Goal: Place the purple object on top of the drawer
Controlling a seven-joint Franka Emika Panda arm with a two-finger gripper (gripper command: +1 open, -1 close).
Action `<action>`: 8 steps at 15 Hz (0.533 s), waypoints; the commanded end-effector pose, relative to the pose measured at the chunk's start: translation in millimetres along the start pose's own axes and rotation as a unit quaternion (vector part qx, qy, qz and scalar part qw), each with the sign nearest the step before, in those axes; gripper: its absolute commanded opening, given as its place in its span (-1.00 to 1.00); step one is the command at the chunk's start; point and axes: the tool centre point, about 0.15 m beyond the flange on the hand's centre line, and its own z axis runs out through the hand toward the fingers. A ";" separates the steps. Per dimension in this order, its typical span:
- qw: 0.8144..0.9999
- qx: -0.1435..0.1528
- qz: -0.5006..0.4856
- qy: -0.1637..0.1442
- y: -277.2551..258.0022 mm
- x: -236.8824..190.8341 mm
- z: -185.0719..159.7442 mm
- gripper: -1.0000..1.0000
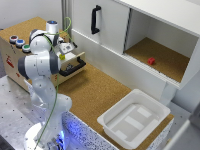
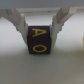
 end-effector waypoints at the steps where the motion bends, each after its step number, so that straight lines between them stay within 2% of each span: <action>1: 0.999 -0.050 0.001 -0.012 15.9 25.3 -67.7 -1.00; 6: 0.996 -0.085 -0.023 -0.001 35.1 72.0 -140.7 -1.00; 8: 0.995 -0.092 -0.046 0.007 37.1 93.6 -152.8 -1.00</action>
